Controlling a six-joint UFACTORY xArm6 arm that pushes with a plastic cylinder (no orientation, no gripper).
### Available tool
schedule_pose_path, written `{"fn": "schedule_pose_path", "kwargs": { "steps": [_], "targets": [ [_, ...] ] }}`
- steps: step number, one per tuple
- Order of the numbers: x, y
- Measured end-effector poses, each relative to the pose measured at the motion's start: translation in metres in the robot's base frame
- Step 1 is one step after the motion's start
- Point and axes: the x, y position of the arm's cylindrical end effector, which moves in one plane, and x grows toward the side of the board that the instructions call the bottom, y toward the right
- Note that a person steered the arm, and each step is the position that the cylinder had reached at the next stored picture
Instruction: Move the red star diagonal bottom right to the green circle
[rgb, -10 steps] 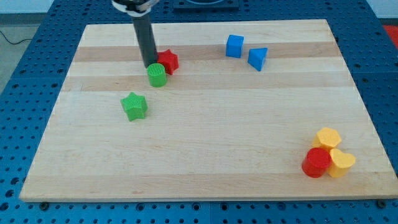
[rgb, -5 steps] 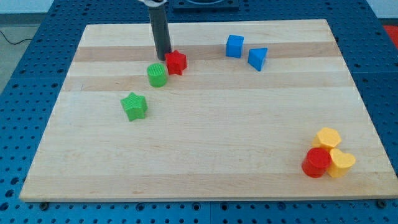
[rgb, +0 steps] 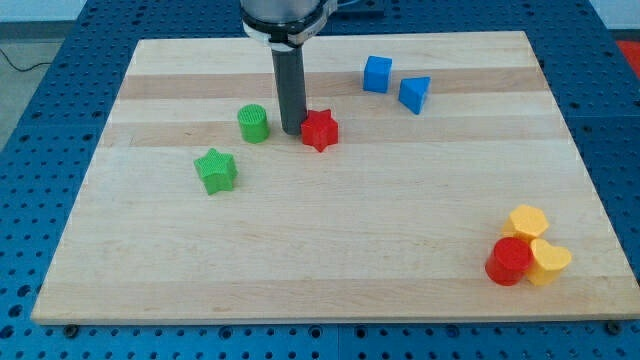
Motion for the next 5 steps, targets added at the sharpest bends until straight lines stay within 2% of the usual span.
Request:
{"fn": "schedule_pose_path", "kwargs": {
  "steps": [2,4,5],
  "targets": [
    [0.013,0.002],
    [0.052,0.047],
    [0.045,0.035]
  ]
}}
